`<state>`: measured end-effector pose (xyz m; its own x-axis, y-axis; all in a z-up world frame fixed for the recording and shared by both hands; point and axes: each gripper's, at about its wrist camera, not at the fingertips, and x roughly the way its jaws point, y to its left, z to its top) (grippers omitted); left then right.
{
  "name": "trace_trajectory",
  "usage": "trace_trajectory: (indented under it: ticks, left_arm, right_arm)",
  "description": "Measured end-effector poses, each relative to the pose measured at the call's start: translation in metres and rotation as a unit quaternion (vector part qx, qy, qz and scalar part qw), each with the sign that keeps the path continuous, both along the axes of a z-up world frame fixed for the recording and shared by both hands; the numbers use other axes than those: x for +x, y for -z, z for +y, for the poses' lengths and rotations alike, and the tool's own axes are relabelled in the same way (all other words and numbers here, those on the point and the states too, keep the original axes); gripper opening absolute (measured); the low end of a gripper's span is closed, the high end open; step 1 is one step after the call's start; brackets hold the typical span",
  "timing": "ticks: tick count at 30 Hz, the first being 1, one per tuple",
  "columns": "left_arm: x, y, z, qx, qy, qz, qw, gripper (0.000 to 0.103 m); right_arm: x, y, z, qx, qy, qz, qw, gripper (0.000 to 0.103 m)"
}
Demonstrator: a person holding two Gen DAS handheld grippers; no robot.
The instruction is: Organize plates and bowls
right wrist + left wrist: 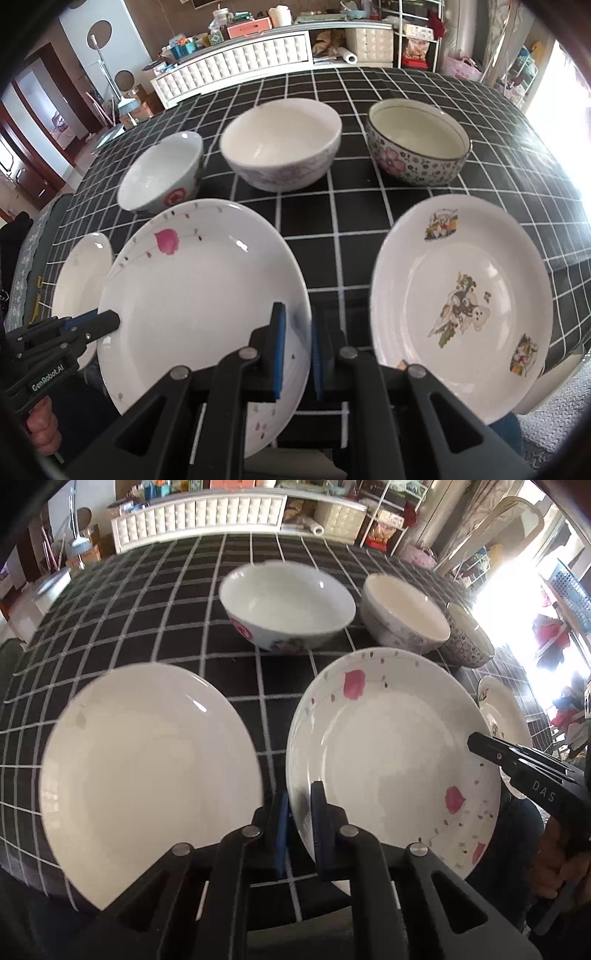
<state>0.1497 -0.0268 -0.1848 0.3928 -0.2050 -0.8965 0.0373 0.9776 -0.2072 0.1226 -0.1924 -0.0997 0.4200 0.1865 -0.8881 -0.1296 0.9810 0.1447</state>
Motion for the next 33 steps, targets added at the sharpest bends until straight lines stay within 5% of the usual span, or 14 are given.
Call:
trace_trajectory:
  ticks: [15,33]
  left_arm:
    - [-0.029,-0.039,0.074,0.006,-0.061,-0.042,0.9972,0.010]
    - [-0.059,-0.029,0.159,0.035,-0.151,-0.023,0.9876,0.010]
  right_arm:
    - [-0.002,-0.025,0.062,0.029,-0.041,-0.014,0.999,0.016]
    - [0.017,0.001,0.158,0.038,-0.118,0.026,0.992,0.016]
